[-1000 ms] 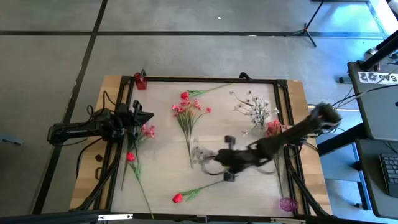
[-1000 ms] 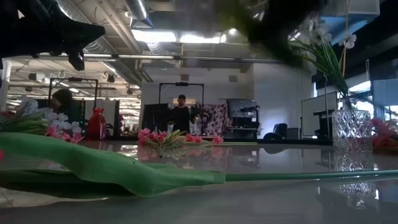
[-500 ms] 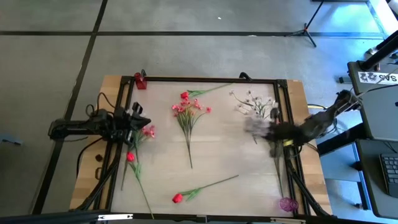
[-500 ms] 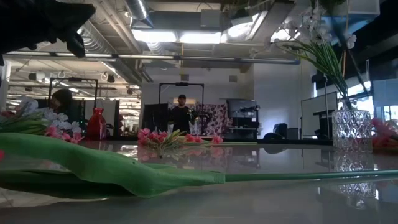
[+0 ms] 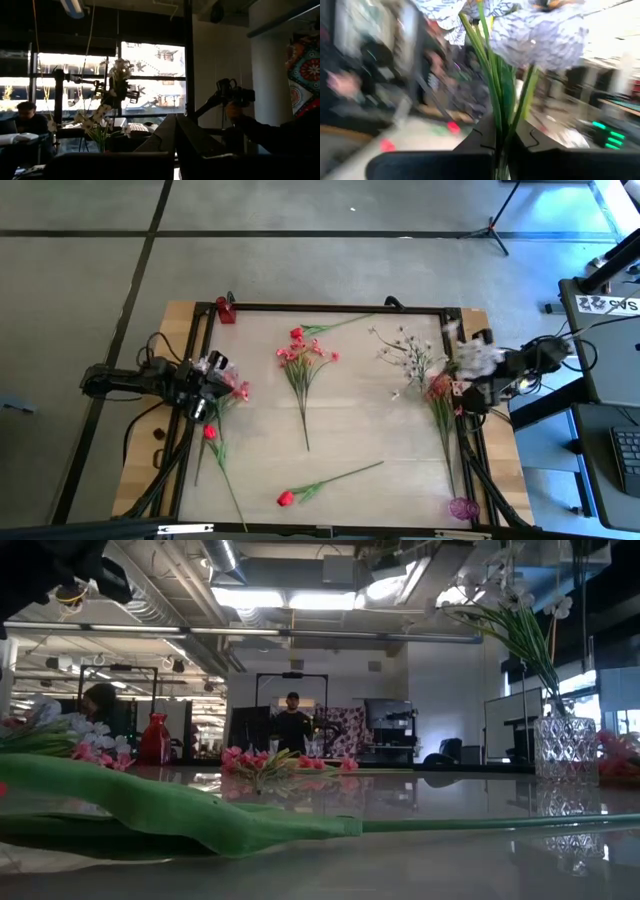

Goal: Sort flowers into vase by color
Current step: Put the right white flowers into the transparent vase

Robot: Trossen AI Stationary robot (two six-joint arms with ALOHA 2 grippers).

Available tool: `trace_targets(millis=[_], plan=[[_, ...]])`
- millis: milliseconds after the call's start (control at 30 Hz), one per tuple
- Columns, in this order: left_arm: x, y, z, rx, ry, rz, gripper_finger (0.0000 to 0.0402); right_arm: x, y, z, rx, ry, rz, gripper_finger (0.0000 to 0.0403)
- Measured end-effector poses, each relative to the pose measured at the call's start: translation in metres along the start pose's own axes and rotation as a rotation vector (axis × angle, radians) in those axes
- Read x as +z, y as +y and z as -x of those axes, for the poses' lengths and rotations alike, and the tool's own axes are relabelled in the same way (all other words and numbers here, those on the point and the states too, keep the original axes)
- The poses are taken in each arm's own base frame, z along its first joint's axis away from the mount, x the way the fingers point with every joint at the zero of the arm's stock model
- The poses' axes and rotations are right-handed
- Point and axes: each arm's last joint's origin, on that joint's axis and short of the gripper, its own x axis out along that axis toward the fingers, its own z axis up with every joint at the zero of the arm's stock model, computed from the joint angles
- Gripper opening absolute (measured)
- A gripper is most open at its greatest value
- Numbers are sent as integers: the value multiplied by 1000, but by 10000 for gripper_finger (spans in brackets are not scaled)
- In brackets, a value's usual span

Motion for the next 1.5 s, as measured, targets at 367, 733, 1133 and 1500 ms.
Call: trace_targets(millis=[367, 733, 1133, 1500], plan=[[1, 2, -1, 70, -17, -33, 0, -18, 9, -14, -208, 3, 19, 11], [1, 2, -1, 70, -16, -33, 0, -32, 11, -15, -294, 106, -1, 17], [1, 2, -1, 70, -11, -33, 0, -47, 13, -13, -362, 232, -20, 54], [1, 2, -1, 70, -16, -40, 0, -45, 12, -16, -456, 233, -125, 181]])
